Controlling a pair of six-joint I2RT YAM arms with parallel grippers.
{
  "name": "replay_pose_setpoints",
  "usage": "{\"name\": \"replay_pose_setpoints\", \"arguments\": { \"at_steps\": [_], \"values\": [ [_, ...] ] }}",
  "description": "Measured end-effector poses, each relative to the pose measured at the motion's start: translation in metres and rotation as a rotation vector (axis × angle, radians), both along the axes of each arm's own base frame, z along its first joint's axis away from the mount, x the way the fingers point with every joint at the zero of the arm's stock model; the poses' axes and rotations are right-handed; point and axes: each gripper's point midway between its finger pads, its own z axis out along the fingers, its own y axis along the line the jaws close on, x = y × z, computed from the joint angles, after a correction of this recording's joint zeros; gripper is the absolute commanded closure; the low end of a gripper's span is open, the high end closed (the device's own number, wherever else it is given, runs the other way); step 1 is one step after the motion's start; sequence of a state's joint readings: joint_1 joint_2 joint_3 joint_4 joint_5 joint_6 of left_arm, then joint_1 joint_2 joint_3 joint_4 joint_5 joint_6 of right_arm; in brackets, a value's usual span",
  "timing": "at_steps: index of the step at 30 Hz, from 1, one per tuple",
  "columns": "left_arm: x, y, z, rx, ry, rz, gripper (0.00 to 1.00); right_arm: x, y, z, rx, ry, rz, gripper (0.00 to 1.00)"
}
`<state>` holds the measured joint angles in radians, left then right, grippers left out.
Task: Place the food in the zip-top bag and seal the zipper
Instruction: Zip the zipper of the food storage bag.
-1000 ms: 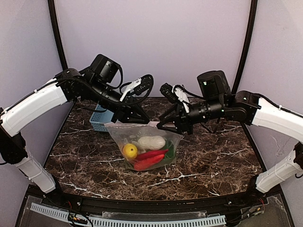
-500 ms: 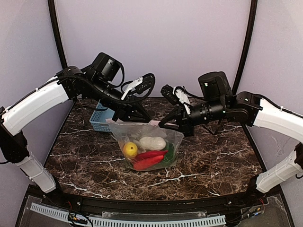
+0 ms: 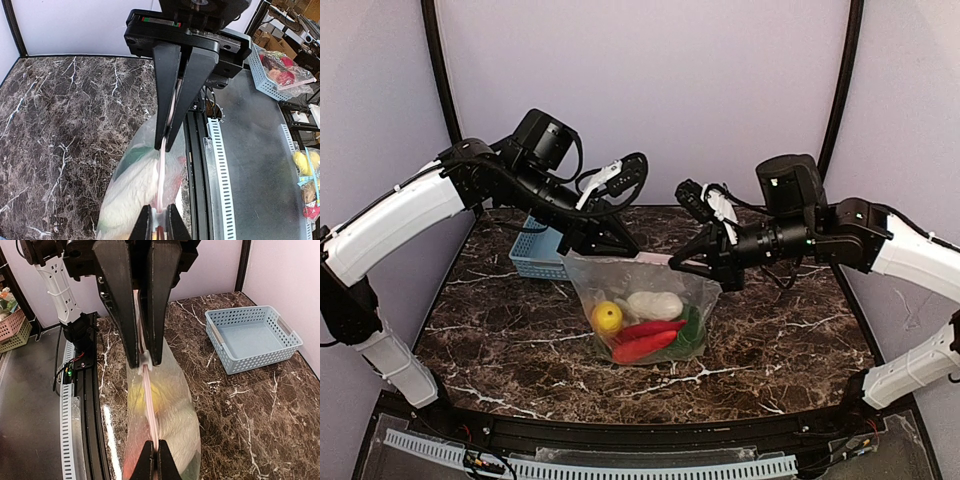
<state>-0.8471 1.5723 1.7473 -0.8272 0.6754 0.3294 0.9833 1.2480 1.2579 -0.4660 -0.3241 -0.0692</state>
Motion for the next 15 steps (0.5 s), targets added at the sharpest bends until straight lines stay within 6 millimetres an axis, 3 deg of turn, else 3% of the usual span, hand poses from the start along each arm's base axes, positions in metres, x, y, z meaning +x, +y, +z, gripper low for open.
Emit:
{"name": "replay_pose_setpoints", "arguments": {
  "at_steps": [15],
  "values": [
    [0.0031,0.0014,-0.0001,0.001,-0.001,0.009,0.99,0.0021,-0.0092,-0.0021,-0.010,-0.014,-0.038,1.00]
  ]
}}
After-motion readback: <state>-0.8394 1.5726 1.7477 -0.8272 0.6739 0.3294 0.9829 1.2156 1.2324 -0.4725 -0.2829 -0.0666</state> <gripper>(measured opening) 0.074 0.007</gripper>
